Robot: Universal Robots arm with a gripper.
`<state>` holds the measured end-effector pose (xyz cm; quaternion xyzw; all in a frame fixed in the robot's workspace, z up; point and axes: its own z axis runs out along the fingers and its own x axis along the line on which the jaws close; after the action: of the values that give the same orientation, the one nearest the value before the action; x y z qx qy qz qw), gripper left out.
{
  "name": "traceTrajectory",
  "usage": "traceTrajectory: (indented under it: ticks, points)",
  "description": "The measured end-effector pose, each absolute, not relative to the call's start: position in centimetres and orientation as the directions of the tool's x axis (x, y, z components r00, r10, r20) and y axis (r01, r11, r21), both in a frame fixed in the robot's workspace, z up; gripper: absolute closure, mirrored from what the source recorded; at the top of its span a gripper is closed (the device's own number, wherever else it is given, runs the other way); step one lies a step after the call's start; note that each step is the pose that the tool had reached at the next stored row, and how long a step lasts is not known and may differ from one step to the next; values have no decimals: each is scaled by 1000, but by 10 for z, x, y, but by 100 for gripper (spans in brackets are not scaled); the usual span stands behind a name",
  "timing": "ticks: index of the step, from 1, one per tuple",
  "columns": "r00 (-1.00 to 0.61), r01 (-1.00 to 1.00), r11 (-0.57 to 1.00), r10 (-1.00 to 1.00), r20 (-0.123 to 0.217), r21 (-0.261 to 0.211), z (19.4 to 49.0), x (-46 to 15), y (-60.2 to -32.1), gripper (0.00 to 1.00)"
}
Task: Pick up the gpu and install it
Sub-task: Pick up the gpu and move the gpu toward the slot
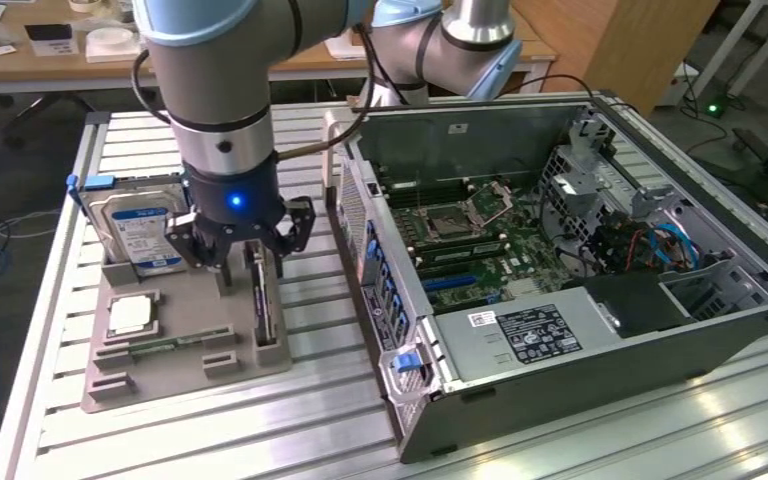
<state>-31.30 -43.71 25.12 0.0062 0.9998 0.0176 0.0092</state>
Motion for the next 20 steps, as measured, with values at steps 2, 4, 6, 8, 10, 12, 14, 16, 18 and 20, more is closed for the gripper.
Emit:
traceTrajectory:
  ticks: [2,4,6,8,10,12,14,16,18,20]
  points:
    - [-1000,12,999,13,-18,35,248,-313,-437,39]
    - [-1000,12,999,13,-18,35,242,-313,-437,39]
    - [-1000,12,999,13,-18,35,237,-313,-437,39]
    - [-1000,12,999,13,-18,35,233,-313,-437,39]
    - [-1000,12,999,13,-18,35,229,-313,-437,39]
    - [-1000,12,999,13,-18,35,226,-313,-437,39]
    - [-1000,12,999,13,-18,35,222,-313,-437,39]
    - [-1000,12,999,13,-18,35,218,-313,-437,39]
    - [-1000,12,999,13,-18,35,215,-313,-437,39]
    - [-1000,12,999,13,-18,35,215,-313,-437,39]
